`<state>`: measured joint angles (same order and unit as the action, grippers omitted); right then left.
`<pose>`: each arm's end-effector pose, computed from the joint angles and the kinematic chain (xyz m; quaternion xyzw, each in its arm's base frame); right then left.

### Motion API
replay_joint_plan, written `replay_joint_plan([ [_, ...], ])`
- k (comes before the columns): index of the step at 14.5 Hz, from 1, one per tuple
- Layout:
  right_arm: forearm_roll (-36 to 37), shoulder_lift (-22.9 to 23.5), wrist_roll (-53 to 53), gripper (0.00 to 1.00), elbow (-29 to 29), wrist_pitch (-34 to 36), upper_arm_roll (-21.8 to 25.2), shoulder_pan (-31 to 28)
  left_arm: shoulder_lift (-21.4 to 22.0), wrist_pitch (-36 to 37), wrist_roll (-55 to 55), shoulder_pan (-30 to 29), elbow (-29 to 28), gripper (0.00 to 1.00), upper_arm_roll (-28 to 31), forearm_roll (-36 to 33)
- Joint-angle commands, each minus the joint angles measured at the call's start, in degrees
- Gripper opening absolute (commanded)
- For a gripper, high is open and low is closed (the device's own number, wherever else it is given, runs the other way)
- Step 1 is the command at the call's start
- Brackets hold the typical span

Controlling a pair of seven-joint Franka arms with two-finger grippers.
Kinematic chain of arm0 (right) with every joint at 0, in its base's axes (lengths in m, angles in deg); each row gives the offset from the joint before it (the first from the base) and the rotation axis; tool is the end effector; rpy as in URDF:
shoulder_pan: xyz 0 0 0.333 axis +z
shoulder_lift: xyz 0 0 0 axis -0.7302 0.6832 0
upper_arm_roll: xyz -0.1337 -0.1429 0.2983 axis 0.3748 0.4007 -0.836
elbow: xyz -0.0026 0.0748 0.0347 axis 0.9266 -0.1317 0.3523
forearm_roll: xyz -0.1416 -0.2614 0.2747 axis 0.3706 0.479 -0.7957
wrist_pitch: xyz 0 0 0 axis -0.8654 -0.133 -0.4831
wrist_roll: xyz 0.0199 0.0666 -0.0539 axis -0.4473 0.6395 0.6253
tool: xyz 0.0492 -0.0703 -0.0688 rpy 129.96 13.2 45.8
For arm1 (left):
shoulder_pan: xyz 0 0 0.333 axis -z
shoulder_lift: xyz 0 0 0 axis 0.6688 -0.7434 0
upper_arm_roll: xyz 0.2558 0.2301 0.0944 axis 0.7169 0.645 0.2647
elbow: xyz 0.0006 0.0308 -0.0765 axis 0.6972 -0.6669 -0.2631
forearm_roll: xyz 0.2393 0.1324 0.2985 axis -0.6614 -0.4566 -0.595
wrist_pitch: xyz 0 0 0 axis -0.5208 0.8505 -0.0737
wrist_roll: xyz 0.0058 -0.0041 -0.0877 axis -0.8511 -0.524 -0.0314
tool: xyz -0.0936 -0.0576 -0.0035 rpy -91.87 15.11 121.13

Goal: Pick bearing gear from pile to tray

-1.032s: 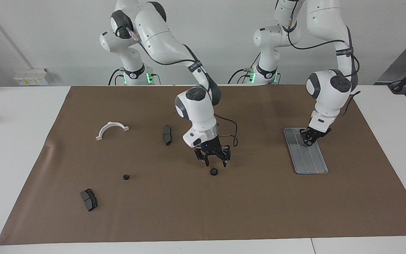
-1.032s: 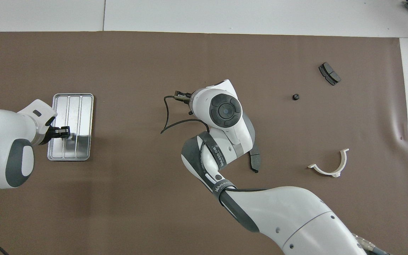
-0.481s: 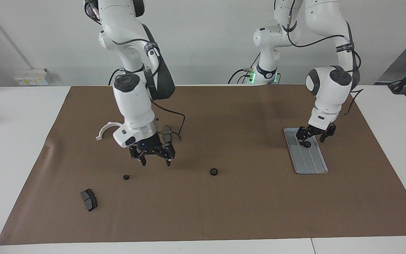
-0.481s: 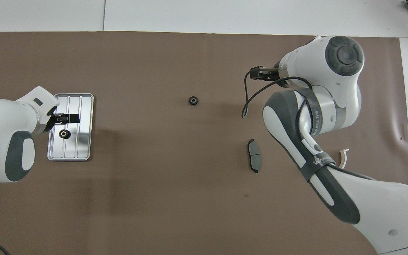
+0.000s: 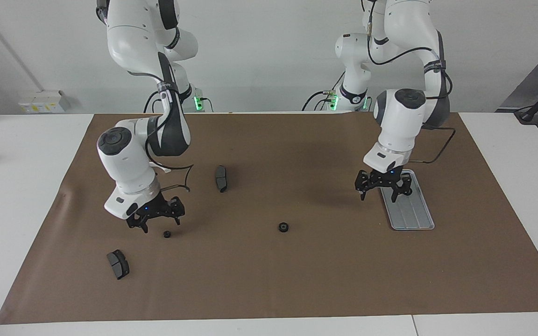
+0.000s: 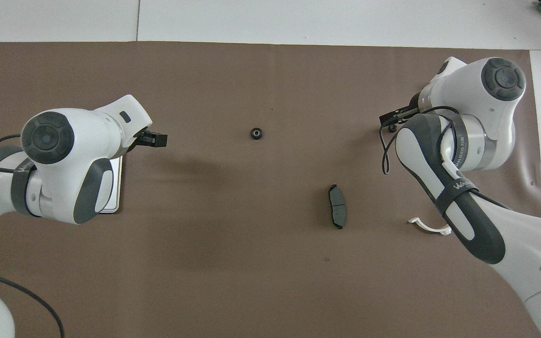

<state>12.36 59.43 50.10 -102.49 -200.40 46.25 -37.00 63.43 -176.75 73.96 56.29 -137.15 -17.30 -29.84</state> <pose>0.7068 0.0565 0.3708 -0.9869 -0.1454 -0.0698 0.0037 0.6096 -0.1718 0.4174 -0.9823 0.1241 -0.1401 0.0063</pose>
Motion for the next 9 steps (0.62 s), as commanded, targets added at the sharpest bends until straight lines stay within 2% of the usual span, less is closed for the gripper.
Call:
replay_joint_plan([
  [1, 0.4, 3.3, 4.5, 1.00, 0.1, -2.7, -1.0, -1.4, -7.3, 0.3, -4.6, 5.8, 7.4, 1.00, 1.1, -0.9],
  [4, 0.3, 3.6, 4.7, 1.00, -1.0, -2.5, -1.0, -0.6, -13.6, 0.8, -9.5, 9.4, 15.5, 1.00, 1.1, -0.4],
  [5, 0.4, 3.4, 4.8, 0.94, -2.0, -2.8, -1.0, -0.8, -15.0, 0.8, -10.7, 10.5, 17.6, 1.00, 1.1, -0.2],
  [8, 0.5, 2.9, 4.9, 0.64, -3.4, -2.1, -1.0, -1.0, -20.5, 0.9, -16.5, 12.9, 24.8, 0.98, 1.0, -0.2],
  [9, 0.6, 2.8, 4.9, 0.57, -3.5, -1.9, -1.0, -1.1, -20.8, 1.0, -17.2, 13.0, 25.6, 0.97, 0.9, -0.1],
])
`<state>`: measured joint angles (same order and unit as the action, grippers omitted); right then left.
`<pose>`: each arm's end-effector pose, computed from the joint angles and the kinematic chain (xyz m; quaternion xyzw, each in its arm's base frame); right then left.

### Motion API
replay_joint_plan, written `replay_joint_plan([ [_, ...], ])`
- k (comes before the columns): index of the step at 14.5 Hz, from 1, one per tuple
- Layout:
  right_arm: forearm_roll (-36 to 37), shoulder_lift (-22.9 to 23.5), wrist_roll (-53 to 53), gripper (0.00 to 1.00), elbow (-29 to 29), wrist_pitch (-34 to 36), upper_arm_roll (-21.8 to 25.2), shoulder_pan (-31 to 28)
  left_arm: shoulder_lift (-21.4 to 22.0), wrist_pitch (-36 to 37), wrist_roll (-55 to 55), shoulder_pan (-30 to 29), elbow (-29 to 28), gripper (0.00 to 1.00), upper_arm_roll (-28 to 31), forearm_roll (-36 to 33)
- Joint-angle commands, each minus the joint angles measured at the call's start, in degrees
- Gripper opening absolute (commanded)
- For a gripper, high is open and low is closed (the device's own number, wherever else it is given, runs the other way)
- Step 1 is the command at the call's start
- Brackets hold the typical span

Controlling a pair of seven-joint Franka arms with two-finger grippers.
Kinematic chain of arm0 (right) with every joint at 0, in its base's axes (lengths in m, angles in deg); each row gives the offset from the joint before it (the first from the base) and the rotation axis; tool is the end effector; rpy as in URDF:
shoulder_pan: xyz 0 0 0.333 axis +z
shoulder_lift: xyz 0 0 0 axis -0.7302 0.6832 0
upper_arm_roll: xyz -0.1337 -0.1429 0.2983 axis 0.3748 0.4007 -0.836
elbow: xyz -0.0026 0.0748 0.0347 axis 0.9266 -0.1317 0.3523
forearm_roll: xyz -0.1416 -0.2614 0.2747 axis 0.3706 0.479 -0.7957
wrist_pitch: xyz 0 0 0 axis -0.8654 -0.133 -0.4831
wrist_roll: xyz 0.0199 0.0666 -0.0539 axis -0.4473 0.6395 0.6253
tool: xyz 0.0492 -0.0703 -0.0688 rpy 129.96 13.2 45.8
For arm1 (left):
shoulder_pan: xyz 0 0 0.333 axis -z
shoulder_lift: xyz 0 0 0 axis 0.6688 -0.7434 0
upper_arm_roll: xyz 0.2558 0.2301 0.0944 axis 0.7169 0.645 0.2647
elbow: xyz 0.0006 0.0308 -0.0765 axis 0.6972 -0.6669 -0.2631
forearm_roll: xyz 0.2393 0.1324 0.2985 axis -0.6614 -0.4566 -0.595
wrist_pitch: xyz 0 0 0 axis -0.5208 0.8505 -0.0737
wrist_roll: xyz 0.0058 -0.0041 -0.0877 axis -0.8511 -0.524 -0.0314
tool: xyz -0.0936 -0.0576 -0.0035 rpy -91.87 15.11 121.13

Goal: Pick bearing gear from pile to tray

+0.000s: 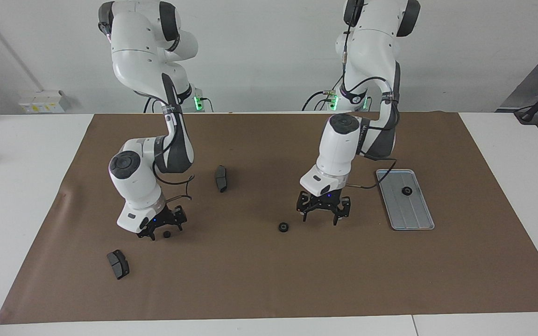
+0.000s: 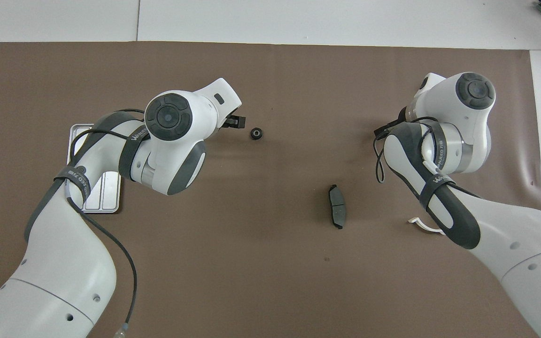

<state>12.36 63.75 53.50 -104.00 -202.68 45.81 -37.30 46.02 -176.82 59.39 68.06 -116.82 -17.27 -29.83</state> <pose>0.7042 0.0565 0.3090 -0.9839 -0.1745 -0.0388 0.0020 0.6562 -0.3390 0.3822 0.9815 -0.0968 0.1606 0.0384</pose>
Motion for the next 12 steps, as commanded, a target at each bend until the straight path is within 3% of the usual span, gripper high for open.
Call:
replay_joint_plan([
  [1, 0.5, -1.6, 1.5, 0.52, -1.9, 0.7, -0.6, -0.8, -3.6, 1.0, -2.7, 1.3, 5.6, 0.95, 0.9, 0.8],
  [6, 0.6, -1.6, 1.4, 0.31, -1.8, 0.7, -0.6, -0.8, -6.4, 0.0, -2.9, 1.8, 9.0, 0.88, 0.9, 5.5],
  [8, 0.5, -1.6, 1.2, 0.01, -1.8, 0.6, -0.6, -0.8, -8.6, 0.2, -4.0, 4.3, 9.3, 0.88, 1.3, 5.6],
  [12, -0.2, -1.9, 0.0, 0.00, -1.4, 0.9, -0.6, -0.7, -9.5, 0.4, -7.0, 7.1, 9.6, 0.90, 2.1, 5.5],
])
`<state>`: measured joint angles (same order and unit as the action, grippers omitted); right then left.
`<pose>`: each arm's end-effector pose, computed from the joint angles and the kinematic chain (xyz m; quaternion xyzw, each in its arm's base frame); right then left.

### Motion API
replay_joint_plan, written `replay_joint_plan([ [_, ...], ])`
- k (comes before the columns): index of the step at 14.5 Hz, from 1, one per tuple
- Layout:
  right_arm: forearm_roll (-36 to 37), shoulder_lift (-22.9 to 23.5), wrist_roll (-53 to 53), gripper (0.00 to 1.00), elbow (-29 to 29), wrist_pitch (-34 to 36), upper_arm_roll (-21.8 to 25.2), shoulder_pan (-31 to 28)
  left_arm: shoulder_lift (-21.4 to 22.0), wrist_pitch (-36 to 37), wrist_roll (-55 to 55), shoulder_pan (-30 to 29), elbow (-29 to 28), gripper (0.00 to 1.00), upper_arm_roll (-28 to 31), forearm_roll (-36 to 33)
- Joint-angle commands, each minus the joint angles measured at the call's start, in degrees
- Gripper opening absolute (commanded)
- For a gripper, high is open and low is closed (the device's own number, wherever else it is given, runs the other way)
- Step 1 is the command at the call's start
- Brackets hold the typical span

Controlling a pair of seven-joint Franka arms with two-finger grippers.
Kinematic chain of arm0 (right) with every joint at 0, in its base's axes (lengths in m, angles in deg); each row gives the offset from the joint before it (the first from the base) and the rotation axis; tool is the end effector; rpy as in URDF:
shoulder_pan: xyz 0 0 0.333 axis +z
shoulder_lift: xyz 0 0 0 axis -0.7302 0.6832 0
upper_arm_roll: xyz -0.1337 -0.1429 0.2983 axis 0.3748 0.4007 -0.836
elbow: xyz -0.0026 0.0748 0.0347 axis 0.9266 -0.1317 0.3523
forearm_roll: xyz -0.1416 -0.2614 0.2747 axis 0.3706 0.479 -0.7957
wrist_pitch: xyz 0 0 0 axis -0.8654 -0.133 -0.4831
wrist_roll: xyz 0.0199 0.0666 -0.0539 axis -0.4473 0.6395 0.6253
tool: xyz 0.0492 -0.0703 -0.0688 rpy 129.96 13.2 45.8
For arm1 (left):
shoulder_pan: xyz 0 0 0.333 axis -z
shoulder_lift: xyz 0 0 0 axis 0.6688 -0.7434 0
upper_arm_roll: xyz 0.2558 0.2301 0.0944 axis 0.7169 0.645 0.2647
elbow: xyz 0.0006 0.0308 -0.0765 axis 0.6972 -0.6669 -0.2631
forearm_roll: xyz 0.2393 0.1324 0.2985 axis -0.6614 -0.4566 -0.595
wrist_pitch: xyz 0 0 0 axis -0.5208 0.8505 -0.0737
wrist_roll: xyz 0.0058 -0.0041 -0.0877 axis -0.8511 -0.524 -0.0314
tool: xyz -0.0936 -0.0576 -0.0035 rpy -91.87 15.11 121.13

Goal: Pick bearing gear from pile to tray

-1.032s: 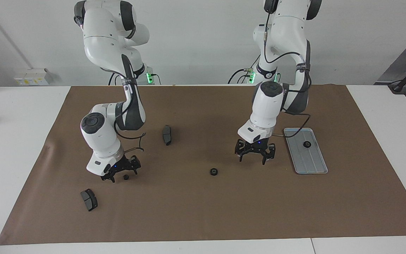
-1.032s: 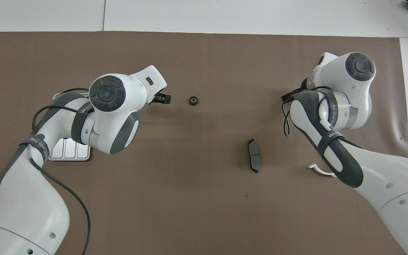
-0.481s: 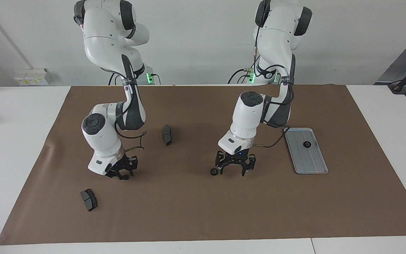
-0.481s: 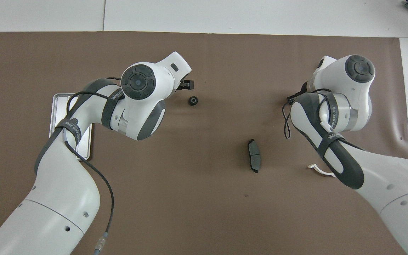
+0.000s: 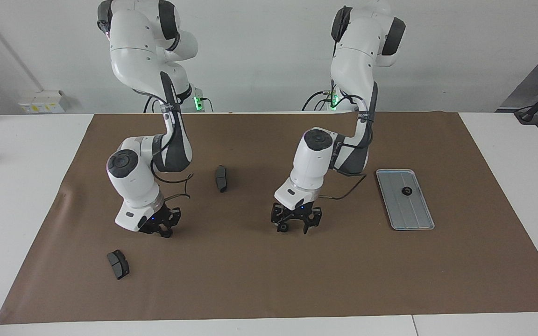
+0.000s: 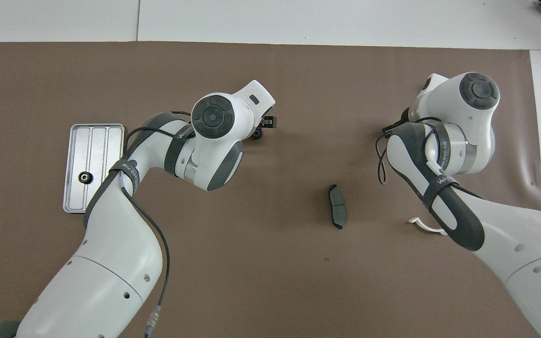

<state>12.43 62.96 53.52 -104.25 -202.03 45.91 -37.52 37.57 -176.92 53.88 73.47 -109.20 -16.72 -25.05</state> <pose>0.7023 0.0525 0.3157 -0.9843 -0.1724 -0.0379 0.0020 0.6541 -0.4120 0.3365 0.9857 -0.0634 0.1368 0.0755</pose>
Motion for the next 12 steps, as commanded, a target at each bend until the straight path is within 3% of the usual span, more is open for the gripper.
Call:
replay_joint_plan([
  [1, -0.3, -1.7, -0.2, 0.00, -1.3, 0.6, -0.7, -0.5, -1.0, 0.3, -2.2, 1.6, 1.9, 0.88, 1.5, 0.2],
  [3, -0.4, -3.5, -3.3, 0.00, -1.1, 2.3, -0.7, -0.3, -0.9, 0.3, -3.0, 2.3, 1.0, 0.86, 1.6, 0.1],
  [6, -2.5, -7.3, -23.7, 0.00, -1.1, 4.9, -1.1, 0.5, -0.7, -0.1, -2.9, 2.3, -0.1, 0.81, 1.5, 0.1],
  [8, -2.6, -8.6, -28.3, 0.00, -1.0, 6.4, -1.2, 1.4, -0.1, -0.6, -3.0, 2.3, -1.6, 0.78, 1.5, -0.4],
  [12, -2.6, -10.3, -34.0, 0.00, -0.7, 8.9, -3.1, 2.3, 0.2, -0.6, -2.9, 2.3, -2.5, 0.56, 1.5, -0.4],
])
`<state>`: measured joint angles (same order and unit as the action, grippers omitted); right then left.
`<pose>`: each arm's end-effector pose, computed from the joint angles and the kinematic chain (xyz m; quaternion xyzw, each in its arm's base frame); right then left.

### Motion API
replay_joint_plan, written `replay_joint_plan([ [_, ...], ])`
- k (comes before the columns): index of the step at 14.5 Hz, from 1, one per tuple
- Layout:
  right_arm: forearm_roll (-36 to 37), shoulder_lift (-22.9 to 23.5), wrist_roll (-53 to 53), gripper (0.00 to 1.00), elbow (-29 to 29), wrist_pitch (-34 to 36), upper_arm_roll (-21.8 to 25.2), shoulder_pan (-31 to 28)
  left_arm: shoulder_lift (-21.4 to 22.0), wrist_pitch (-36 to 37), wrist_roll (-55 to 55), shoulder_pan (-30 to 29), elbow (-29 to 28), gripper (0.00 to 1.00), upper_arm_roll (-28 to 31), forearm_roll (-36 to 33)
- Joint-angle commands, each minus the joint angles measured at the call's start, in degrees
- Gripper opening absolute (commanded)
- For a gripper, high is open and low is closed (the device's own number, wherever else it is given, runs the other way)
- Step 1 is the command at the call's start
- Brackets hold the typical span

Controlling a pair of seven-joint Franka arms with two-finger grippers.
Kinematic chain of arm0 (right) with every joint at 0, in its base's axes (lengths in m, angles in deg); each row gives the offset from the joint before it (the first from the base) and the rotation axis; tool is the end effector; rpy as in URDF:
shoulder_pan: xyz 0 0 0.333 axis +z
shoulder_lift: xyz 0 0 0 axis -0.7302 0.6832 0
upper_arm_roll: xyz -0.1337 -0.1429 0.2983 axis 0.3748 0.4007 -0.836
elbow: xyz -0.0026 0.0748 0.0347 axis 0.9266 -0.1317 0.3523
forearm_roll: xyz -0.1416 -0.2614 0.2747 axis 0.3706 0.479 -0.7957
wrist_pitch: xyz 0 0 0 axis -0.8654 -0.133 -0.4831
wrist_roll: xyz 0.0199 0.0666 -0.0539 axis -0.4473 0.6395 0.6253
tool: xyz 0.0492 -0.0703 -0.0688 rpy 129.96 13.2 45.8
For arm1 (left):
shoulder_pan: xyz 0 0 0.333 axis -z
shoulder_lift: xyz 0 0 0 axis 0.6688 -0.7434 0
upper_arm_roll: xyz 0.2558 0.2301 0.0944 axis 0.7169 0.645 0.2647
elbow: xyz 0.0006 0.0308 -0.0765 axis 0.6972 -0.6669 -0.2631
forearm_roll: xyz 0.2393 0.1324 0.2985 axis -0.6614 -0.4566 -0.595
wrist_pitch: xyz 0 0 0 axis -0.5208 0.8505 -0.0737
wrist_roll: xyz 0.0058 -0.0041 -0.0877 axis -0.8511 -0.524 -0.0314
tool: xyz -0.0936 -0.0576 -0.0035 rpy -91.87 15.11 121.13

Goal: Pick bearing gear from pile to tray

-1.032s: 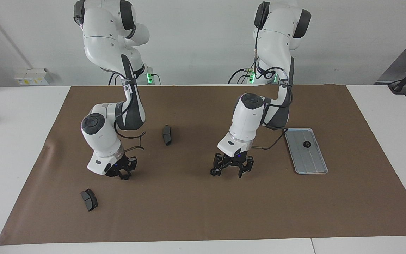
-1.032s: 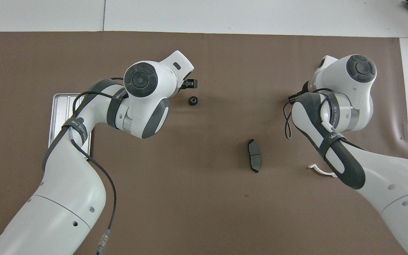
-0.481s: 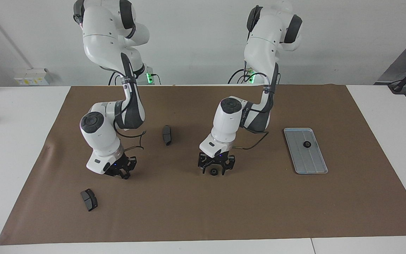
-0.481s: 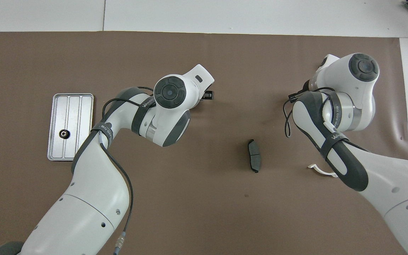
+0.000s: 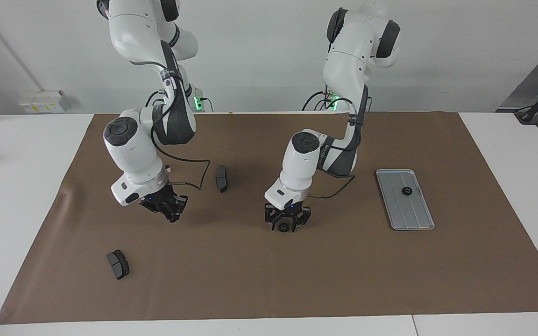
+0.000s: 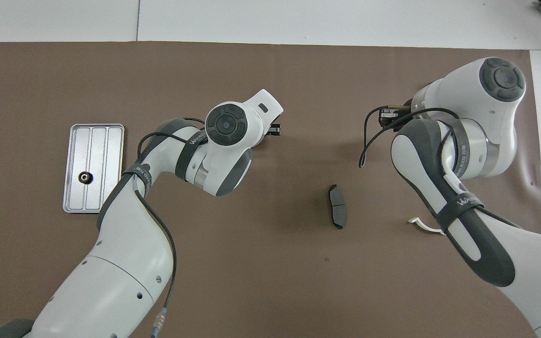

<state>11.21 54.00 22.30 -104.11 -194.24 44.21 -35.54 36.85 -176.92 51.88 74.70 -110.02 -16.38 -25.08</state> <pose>0.6798 0.0944 0.4116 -0.9957 0.0721 -0.0414 0.0398 0.6441 -0.4211 0.3198 0.9882 -0.0550 0.1243 0.0707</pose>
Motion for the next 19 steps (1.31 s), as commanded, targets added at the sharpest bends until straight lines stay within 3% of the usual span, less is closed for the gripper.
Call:
replay_joint_plan([
  [1, -1.3, -1.7, -2.9, 0.00, -0.9, 1.5, -1.4, 1.2, 1.1, 0.1, -0.9, 1.0, -1.7, 0.48, 1.2, -0.3],
  [3, -1.3, -1.7, -3.7, 0.00, -0.9, 1.1, -1.4, 3.2, 1.6, 3.7, -1.0, 1.1, -1.7, 0.08, 1.2, -0.3],
  [4, -1.3, -1.7, -4.3, 0.00, -0.9, 1.0, -1.4, 3.4, 2.0, 5.0, -1.2, 1.0, -1.6, 0.00, 1.2, -0.3],
  [9, -1.3, -1.6, -5.5, 0.00, -0.4, 0.6, -1.5, 4.6, 7.7, 11.3, -0.5, 0.2, -3.8, 0.00, 3.4, -0.4],
  [12, -1.4, -1.3, -13.1, 0.00, -0.3, -3.0, -1.7, 9.1, 13.3, 10.0, 1.8, -1.9, -11.3, 0.00, 5.6, -0.4],
  [16, -2.7, 0.8, -21.5, 0.00, 0.2, -14.3, -1.9, 15.2, 22.5, 6.0, 11.6, -9.7, -23.3, 0.00, 5.6, -0.4],
  [19, -8.2, 6.8, -25.6, 0.00, 4.9, -19.2, -2.1, 20.0, 27.3, 5.2, 17.1, -16.9, -29.8, 0.00, 5.5, -0.4],
])
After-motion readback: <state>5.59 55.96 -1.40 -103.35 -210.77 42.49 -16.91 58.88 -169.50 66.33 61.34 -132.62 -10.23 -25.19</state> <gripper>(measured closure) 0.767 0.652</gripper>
